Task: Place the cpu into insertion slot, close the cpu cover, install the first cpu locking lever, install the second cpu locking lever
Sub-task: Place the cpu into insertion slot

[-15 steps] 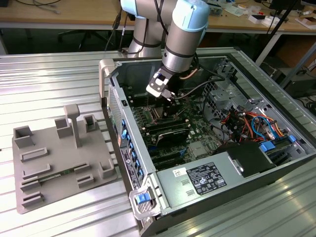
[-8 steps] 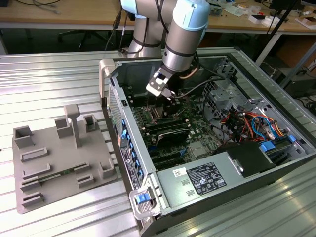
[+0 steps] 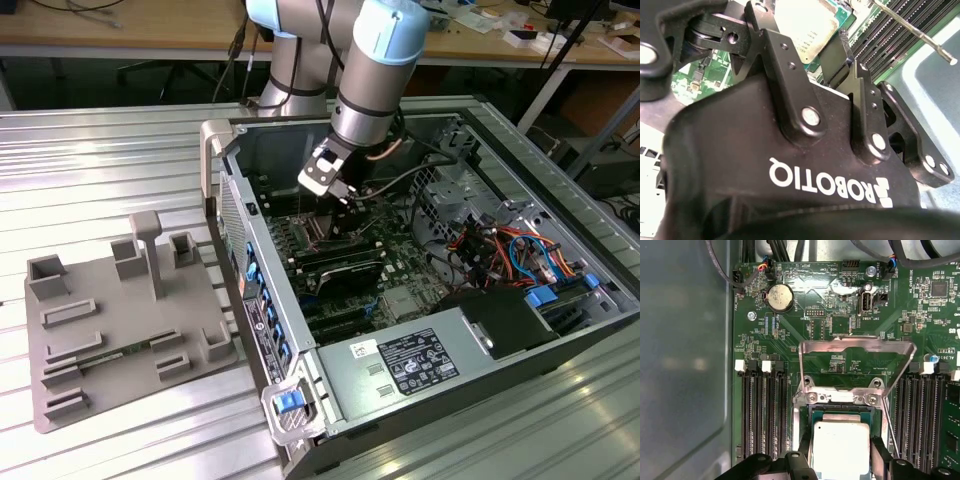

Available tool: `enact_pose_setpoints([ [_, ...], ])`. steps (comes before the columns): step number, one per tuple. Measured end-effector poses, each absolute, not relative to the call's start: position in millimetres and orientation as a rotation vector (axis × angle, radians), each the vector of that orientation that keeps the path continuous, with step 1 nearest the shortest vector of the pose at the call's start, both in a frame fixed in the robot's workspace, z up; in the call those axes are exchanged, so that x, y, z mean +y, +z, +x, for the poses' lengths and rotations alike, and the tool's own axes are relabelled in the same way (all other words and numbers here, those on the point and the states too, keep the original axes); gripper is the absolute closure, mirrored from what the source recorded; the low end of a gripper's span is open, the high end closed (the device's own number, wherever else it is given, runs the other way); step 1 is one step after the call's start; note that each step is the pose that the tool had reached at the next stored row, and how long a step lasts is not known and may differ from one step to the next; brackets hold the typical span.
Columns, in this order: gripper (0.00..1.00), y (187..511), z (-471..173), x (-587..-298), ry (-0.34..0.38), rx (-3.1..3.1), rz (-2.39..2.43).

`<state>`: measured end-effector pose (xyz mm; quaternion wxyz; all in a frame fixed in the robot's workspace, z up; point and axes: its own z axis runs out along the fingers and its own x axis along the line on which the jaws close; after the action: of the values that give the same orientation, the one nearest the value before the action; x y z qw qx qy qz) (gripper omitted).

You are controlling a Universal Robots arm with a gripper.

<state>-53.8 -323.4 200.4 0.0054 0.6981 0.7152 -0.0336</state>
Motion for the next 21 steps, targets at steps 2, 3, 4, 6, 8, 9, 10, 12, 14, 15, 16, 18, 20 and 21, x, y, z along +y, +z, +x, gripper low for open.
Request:
enact_pose_setpoints([
  [2, 0.45, 199.8, -53.8, -323.5, -0.106, 2.238, 2.188],
  [3, 0.45, 199.6, -53.7, -323.6, -0.106, 2.237, 2.189],
  [4, 0.45, 199.6, -53.7, -323.5, -0.106, 2.237, 2.189],
  [6, 0.45, 199.5, -52.0, -323.5, -0.105, 2.237, 2.19],
  [8, 0.45, 199.6, -50.9, -323.6, -0.106, 2.237, 2.191],
  [9, 0.45, 199.6, -50.7, -323.6, -0.105, 2.237, 2.191],
  [10, 0.45, 199.3, -50.6, -323.5, -0.105, 2.237, 2.191],
  [12, 0.45, 198.6, -50.6, -323.5, -0.105, 2.237, 2.191],
  [14, 0.45, 197.9, -50.6, -323.6, -0.105, 2.237, 2.191],
  [15, 0.45, 197.8, -50.6, -323.6, -0.105, 2.237, 2.191],
  [16, 0.45, 197.7, -50.6, -323.5, -0.105, 2.237, 2.191],
  [18, 0.45, 197.2, -50.6, -323.5, -0.105, 2.237, 2.191],
  [20, 0.45, 197.0, -50.6, -323.5, -0.105, 2.237, 2.191],
  [21, 0.45, 197.0, -50.6, -323.5, -0.105, 2.237, 2.191],
])
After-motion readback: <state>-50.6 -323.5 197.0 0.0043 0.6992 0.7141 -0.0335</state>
